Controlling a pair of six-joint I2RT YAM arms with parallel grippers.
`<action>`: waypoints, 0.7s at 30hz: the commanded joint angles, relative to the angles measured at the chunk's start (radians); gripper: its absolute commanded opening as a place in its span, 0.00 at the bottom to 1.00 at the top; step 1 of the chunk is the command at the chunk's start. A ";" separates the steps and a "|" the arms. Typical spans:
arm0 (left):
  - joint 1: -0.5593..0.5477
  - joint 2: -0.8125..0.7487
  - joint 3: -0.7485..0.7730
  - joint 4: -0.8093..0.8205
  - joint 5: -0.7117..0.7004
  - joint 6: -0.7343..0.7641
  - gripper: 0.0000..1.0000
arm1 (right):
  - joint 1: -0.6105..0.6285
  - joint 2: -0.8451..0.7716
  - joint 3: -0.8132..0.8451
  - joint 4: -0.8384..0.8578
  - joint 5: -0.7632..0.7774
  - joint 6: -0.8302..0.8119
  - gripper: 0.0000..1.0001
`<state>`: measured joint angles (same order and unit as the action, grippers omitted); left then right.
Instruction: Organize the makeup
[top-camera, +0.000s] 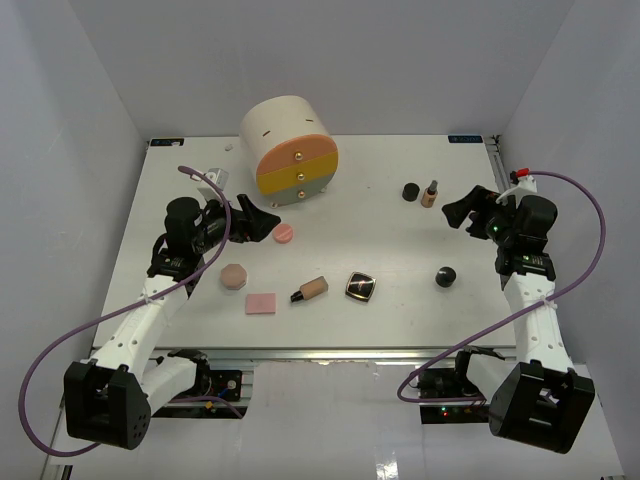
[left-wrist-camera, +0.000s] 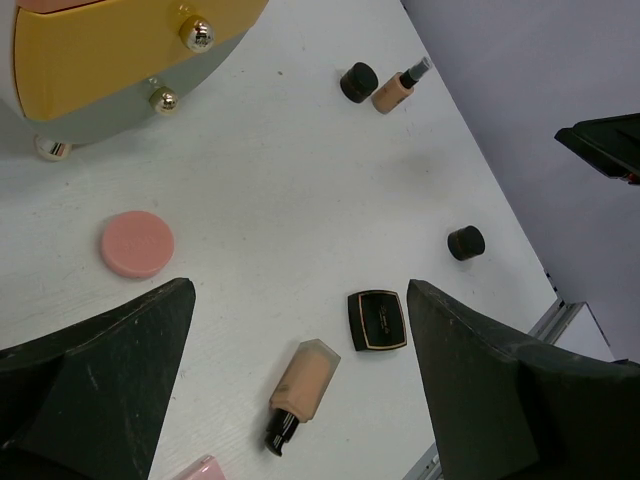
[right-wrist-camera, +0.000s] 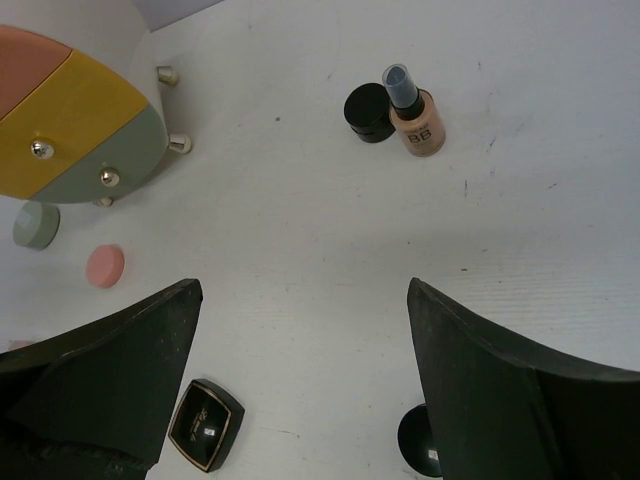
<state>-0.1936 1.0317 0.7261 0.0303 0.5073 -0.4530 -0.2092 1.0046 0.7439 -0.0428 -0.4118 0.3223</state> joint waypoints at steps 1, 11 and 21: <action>-0.004 -0.011 0.022 0.005 -0.011 -0.003 0.98 | -0.004 -0.023 0.020 0.050 -0.140 -0.102 0.90; -0.004 0.053 0.047 -0.013 -0.064 -0.053 0.98 | 0.037 -0.049 -0.020 0.048 -0.608 -0.519 0.90; -0.187 0.311 0.377 -0.210 -0.443 -0.102 0.97 | 0.080 -0.033 -0.005 0.057 -0.494 -0.387 0.90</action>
<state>-0.3027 1.2865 0.9465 -0.1066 0.2926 -0.5376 -0.1409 0.9699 0.7212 -0.0116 -0.9370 -0.1069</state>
